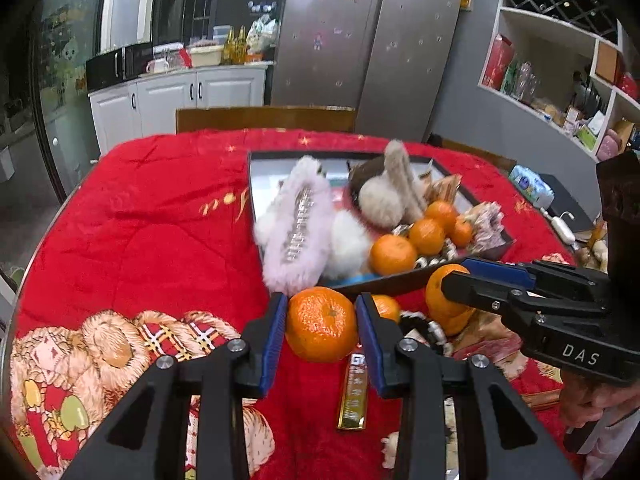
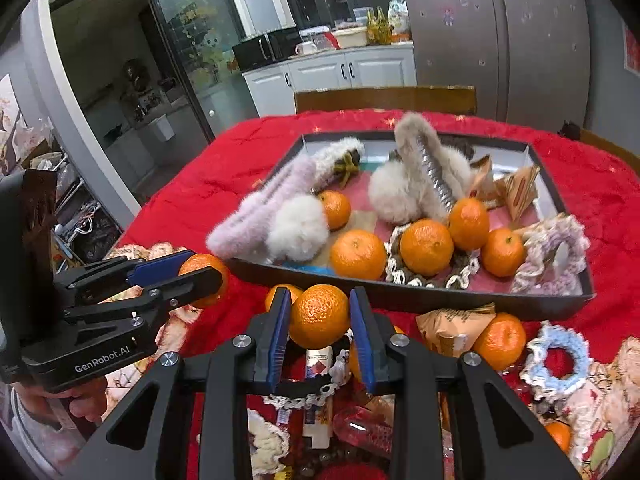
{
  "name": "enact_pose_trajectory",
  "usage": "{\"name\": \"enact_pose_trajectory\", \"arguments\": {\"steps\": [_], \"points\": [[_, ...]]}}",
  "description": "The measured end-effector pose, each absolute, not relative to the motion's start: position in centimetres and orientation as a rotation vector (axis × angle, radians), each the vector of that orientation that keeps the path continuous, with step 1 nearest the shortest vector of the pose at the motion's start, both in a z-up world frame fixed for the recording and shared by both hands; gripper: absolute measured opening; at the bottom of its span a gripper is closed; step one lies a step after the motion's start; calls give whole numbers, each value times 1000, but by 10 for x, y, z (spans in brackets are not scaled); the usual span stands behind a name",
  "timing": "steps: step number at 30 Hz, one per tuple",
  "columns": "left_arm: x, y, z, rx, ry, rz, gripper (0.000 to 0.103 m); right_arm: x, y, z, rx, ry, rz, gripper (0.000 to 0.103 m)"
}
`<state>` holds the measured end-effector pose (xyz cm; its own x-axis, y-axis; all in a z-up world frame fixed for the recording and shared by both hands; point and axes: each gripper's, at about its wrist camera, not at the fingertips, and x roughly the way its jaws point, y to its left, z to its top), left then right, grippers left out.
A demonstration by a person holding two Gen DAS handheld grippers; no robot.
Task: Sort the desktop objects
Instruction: 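Lift both held oranges and carry them over the black box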
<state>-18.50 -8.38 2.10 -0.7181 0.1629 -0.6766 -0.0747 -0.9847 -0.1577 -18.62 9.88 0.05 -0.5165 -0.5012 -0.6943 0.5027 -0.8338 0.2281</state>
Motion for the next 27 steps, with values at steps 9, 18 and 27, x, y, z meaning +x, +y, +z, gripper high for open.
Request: {"name": "enact_pose_trajectory", "arguments": {"steps": [9,18,27], "points": [[-164,-60,54,-1028,-146,2788,37,-164,127,36,974,-17,-2400,29],[-147,-21,68,-986,-100,2729,37,-141,182,45,967,-80,-2482,29],[-150,2,71,-980,-71,2697,37,-132,212,47,976,-143,-2507,29]]}}
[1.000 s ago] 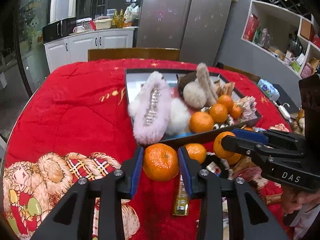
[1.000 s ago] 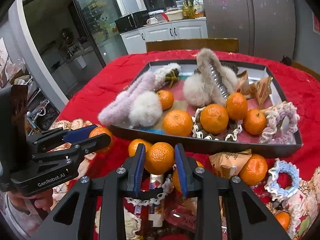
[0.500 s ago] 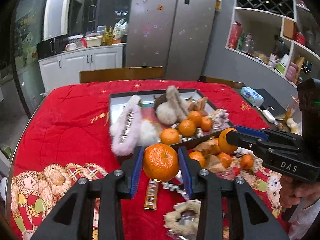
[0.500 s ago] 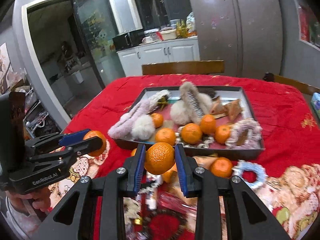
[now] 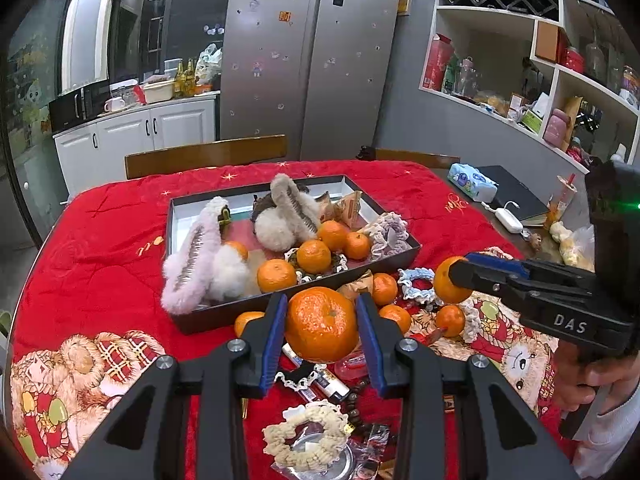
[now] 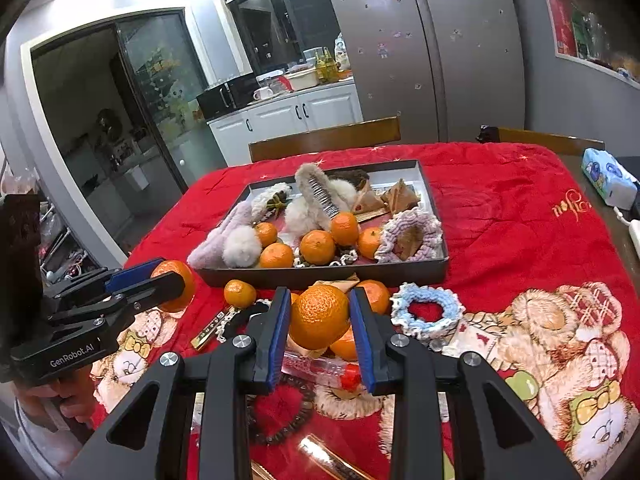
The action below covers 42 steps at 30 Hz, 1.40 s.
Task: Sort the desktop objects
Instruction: 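Lift both held oranges and carry them over the black box, then lower both held oranges down into the black box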
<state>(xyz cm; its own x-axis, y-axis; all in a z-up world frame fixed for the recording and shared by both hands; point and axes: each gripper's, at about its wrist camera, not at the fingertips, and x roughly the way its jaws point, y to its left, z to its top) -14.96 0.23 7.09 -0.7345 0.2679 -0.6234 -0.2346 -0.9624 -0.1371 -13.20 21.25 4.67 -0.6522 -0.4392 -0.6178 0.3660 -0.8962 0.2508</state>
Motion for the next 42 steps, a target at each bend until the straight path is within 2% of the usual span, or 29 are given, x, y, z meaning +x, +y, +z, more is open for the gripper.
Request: {"name": "enact_pose_trajectory", "arguments": {"steps": [9,15,22,33,37,42], "points": [[-181,1,80,-975,-112,2676,37,-142,212,59,901,-141,-2516,29],[-221,1,81,-978,-106,2702,37,-173,211,67,889,-185,-2498,29],[-264,-2,73,-1010,-91,2714,37,-217,205,73,897,-139,-2499,29],[-335,-11,25,-1155,-80,2739,37,-292,187,32,1013,-86,-2475,29],[-346,-10,8,-1196,-100,2735,37,-311,183,17,1067,-63,-2462,29],[-347,1,-6,-1211,-33,2736,37,-324,186,-3,1157,-74,-2433,29]]}}
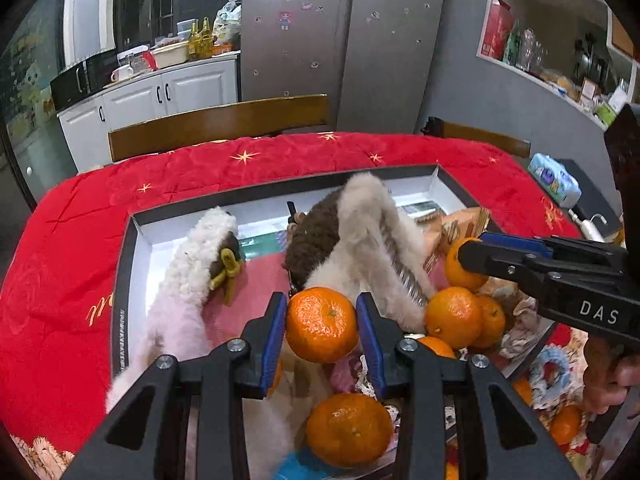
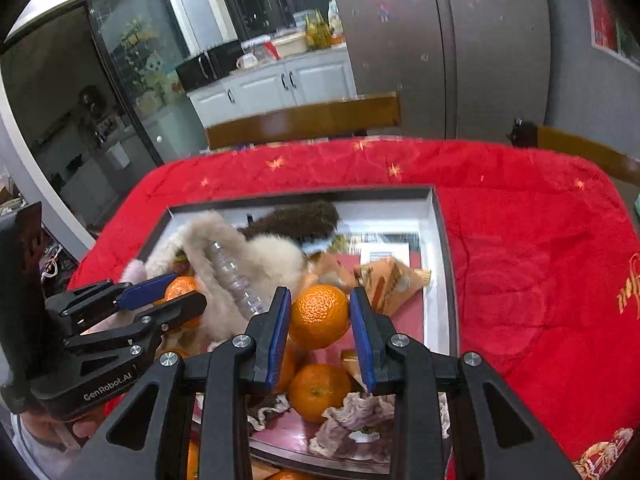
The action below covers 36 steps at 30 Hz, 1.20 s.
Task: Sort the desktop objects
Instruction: 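Lower both held oranges down into the black box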
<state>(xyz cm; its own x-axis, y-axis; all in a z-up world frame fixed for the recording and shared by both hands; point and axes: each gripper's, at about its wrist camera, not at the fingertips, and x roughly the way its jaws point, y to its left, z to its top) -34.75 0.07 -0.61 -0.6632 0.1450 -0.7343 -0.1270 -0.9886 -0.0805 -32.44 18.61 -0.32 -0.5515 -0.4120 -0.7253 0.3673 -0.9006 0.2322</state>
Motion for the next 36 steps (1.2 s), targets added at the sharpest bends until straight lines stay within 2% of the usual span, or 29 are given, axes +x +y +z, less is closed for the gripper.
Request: {"name": "enact_pose_trajectory", "arguments": {"steps": [4,11,32,35,36], "points": [[-346,6,-9,-1192,12,2744,37,-331,189,-17,1232,-117,-2398,29],[-349,8,-12,-1194,46,2731,37,-329,180,-20,1218,-51,-2432,29],[-349,6,-12,-1187,41,2724,37,-332,180,-23,1166,-80,-2463,30],[-350,8,-12,-1193,61,2722,37,-331,182,-22,1147,-108,-2451,31],[-350,9,-12,-1197,67,2722,37,-329,183,-20,1124,-127,-2443,36]]}}
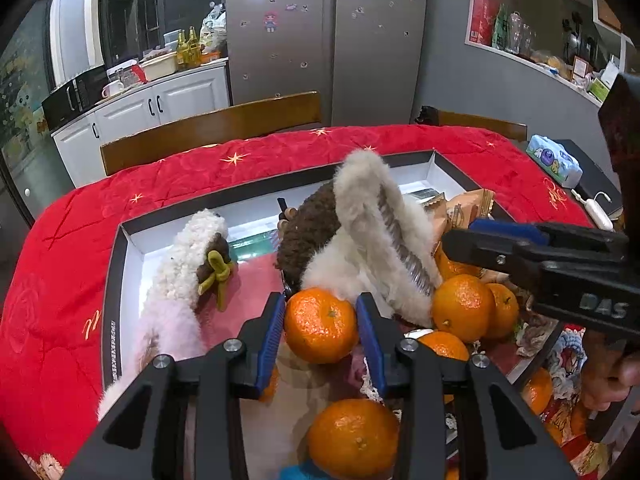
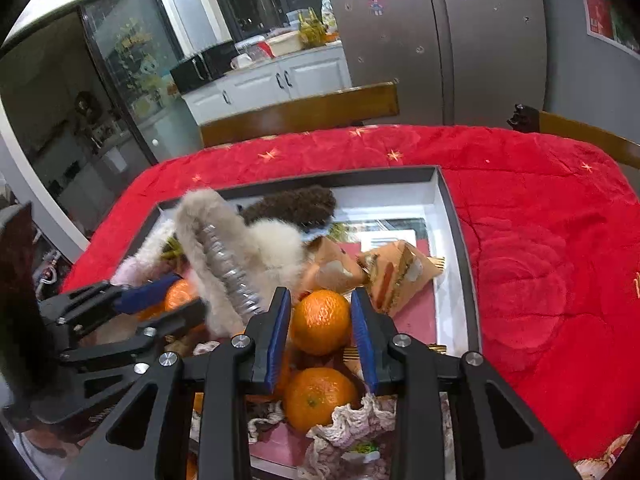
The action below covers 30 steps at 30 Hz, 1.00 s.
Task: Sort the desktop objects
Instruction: 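Lower both held oranges down into the black box, then open the left tool to release its orange while the right tool releases its orange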
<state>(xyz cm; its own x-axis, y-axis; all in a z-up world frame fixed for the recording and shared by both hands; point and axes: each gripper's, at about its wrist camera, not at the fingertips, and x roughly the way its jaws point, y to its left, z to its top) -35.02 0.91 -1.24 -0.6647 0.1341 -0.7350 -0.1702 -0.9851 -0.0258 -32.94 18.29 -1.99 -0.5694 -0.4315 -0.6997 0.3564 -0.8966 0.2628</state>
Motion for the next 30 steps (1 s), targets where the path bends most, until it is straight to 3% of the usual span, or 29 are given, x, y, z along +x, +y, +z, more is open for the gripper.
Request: {"name": "enact_pose_trajectory", "arguments": {"steps": [3,4,8,10,12,30], "points": [[-351,8,-11,-1199,51,2724,41,-327,186,-14,1075,-162,-2455,72],[-350,7,-10,-1186,37,2720,50,-325,187,-11,1046,-168,-2465,73],[-347,6,0,-1138,38,2726,103,-317,193,2,951,-167,-2527,76],[-344,6,5,-1104,40,2739,103,-317,195,5,945,-172,-2534,95],[-343,5,7,-1097,33,2739,103,-315,197,6,931,-172,-2550,103],[-338,-3,23,-1055,26,2800,103,-316,202,9,950,-204,-2558,103]]}}
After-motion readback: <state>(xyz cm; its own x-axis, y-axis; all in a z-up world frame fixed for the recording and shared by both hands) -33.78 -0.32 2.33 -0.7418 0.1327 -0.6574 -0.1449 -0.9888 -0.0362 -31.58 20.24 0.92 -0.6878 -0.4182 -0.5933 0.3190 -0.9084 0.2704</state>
